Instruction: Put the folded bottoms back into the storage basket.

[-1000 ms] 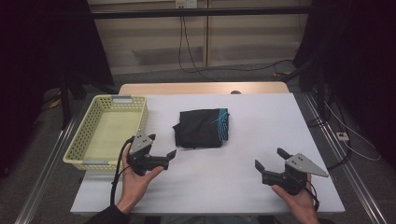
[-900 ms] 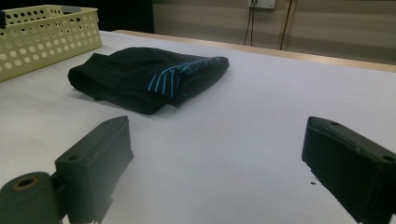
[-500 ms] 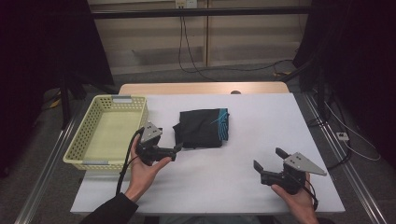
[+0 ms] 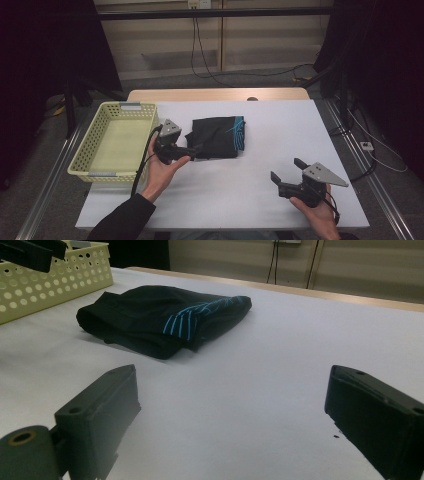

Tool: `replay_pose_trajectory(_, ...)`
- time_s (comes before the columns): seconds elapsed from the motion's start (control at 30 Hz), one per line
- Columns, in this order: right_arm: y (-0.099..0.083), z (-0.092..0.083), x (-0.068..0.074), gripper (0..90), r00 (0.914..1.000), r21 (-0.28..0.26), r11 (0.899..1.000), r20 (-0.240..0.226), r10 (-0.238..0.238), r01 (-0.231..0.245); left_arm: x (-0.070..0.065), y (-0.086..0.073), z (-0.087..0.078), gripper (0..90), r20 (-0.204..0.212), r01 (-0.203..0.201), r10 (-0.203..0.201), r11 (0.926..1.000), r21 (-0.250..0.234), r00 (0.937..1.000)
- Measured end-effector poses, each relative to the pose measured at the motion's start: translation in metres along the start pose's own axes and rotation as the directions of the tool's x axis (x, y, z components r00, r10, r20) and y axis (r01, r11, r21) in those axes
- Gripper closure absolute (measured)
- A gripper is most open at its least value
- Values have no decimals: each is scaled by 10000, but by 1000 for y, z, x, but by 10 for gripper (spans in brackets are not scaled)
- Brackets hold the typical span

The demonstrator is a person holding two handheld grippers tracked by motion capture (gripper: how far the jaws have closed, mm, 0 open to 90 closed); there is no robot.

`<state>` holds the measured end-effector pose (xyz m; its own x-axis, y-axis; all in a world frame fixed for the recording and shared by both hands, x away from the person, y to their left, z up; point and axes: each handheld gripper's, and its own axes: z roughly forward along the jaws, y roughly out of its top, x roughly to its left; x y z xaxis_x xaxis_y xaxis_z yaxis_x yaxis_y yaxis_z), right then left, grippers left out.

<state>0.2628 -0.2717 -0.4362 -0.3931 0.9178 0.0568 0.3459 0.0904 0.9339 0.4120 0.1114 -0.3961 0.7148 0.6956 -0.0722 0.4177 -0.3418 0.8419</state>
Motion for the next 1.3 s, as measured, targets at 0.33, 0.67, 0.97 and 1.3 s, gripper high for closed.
replay_pose_trajectory(0.33,0,0,0,77,10000,62,10000,49,9,-9,8,16,10,48,-78,108,-109,9999,-95,9999)
replay_pose_trajectory(0.67,0,1,0,77,10000,97,9999,-46,-48,49,21,24,29,45,111,740,-737,9969,-273,9972)
replay_pose_trajectory(0.97,-1,2,1,76,9999,159,9998,-102,-76,77,26,26,50,79,-55,1351,-1350,9905,249,9908)
replay_pose_trajectory(1.3,-1,2,1,75,9998,223,9997,-170,-103,107,45,19,73,178,-425,1859,-1826,9781,932,9823)
